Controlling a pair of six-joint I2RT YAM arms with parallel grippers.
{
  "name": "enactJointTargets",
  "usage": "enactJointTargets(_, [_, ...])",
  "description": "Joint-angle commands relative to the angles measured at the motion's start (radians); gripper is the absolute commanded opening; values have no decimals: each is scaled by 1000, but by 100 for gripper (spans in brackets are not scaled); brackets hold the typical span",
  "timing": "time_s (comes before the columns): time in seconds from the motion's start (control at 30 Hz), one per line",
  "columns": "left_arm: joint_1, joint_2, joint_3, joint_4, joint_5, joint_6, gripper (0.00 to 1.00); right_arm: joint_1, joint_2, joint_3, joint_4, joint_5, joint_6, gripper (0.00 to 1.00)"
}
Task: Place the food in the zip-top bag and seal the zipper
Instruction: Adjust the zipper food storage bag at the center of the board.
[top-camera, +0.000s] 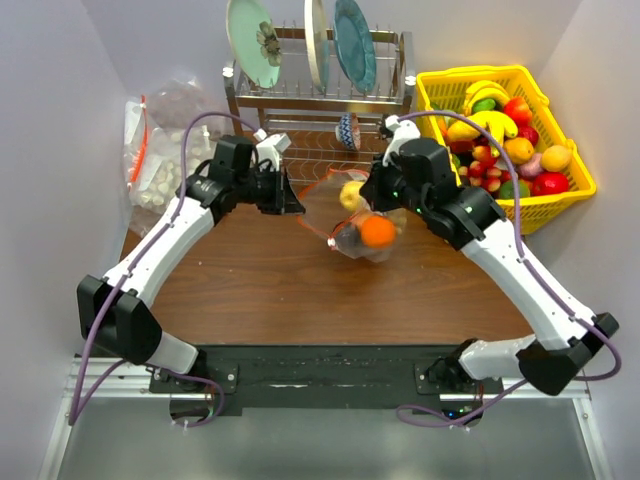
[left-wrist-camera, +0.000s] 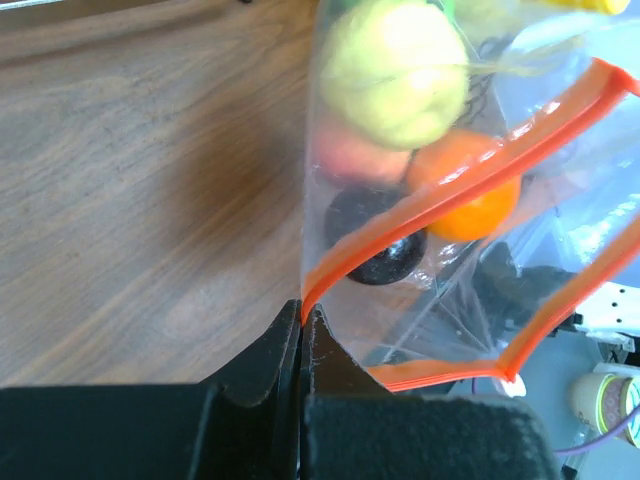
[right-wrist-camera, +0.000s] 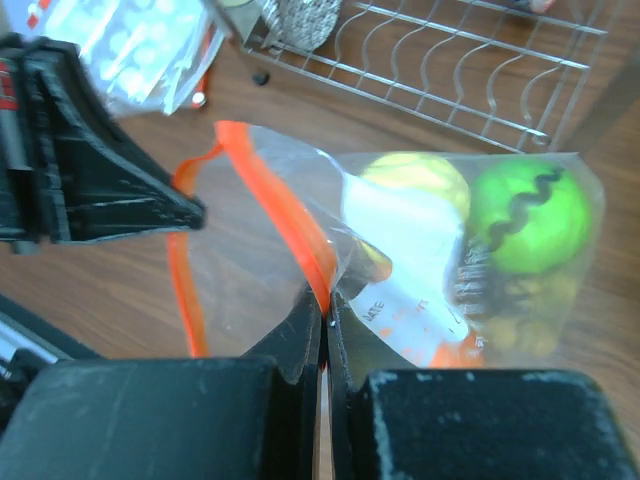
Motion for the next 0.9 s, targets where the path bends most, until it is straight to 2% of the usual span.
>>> enactJointTargets(0.0, [0,-27,188,-49,5,12,0,1,57,-98,-24,84,-12,0])
enactJointTargets(0.1, [0,-20,195,-50,25,12,0,-1,65,-124,-20,84,3,0])
enactJointTargets(0.23, [0,-7,104,-13,45,8,0,-1,26,-121,14,72,5,0])
enactJointTargets(0.43, [0,-10,75,13,19,15,0,-1,52,-81,2,28,-4,1])
enactJointTargets(0.6, [0,2,66,26,13,20,0,-1,43,-84,19,24,-4,14])
enactJointTargets(0.73, [-2,14,60,38,18,23,0,-1,43,-76,10,41,-12,15])
enactJointTargets(0.8, [0,16,57,42,15,24,0,-1,52,-66,-4,52,-16,22])
enactJointTargets(0.83, [1,17,55,45,12,26,0,-1,54,-61,-10,61,-15,32])
enactJointTargets(0.87, [0,20,53,47,12,26,0,-2,52,-49,-13,69,-19,33])
